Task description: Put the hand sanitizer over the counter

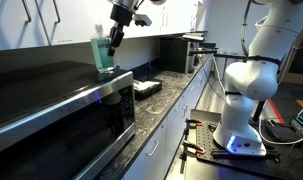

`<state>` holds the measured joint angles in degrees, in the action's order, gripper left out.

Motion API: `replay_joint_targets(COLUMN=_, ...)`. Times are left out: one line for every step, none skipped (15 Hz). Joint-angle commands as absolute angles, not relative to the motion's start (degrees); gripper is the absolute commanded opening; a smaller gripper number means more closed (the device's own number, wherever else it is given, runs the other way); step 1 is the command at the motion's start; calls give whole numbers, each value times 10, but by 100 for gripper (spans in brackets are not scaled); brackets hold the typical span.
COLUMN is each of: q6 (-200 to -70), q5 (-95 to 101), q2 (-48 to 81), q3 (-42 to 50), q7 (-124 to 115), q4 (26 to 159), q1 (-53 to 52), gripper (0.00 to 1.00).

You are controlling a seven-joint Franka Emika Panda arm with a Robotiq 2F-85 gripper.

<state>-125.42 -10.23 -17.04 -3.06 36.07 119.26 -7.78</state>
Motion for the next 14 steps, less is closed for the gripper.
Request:
replay_joint_targets(q6=-1282, q5=-63, q2=-238, q3=-32, q7=289, q4=1251, q1=-70, gripper=14)
replay_joint_targets(q6=-1286, q5=-49, q2=-253, q3=-34, q7=257, q4=1264, q1=-66, gripper=14)
replay_joint_targets(q6=-1286, q5=-36, q2=-270, q3=-33, q7=230, q4=1278, q1=-62, gripper=14)
replay_joint_targets(q6=-1283, q5=-28, q2=-280, q3=-35, q7=192, q4=1286, q1=-57, gripper=14)
replay_joint_targets(q6=-1276, q5=-23, q2=-300, q3=-32, q7=164, q4=1302, q1=-52, gripper=14)
replay_joint_targets(q6=-1276, q5=-18, q2=-314, q3=-32, q7=136, q4=1315, q1=-47, gripper=14)
replay_joint_targets(q6=-1276, q5=-14, q2=-324, q3=-33, q7=106, q4=1325, q1=-41, gripper=14)
replay_joint_targets(q6=-1272, q5=-11, q2=-341, q3=-32, q7=81, q4=1339, q1=-33, gripper=14)
replay_joint_targets(q6=-1275, q5=-11, q2=-347, q3=-34, q7=53, q4=1347, q1=-27, gripper=14)
replay_joint_targets(q6=-1276, q5=-14, q2=-363, q3=-31, q7=33, q4=1362, q1=-20, gripper=14)
replay_joint_targets(q6=-1280, q5=-17, q2=-368, q3=-31, q7=9, q4=1371, q1=-13, gripper=14)
replay_joint_targets(q6=-1282, q5=-19, q2=-376, q3=-30, q7=-12, q4=1383, q1=-5, gripper=14)
replay_joint_targets(q6=-1282, q5=-20, q2=-385, q3=-28, q7=-31, q4=1395, q1=3, gripper=14)
replay_joint_targets(q6=-1285, q5=-21, q2=-390, q3=-28, q7=-50, q4=1407, q1=11, gripper=14)
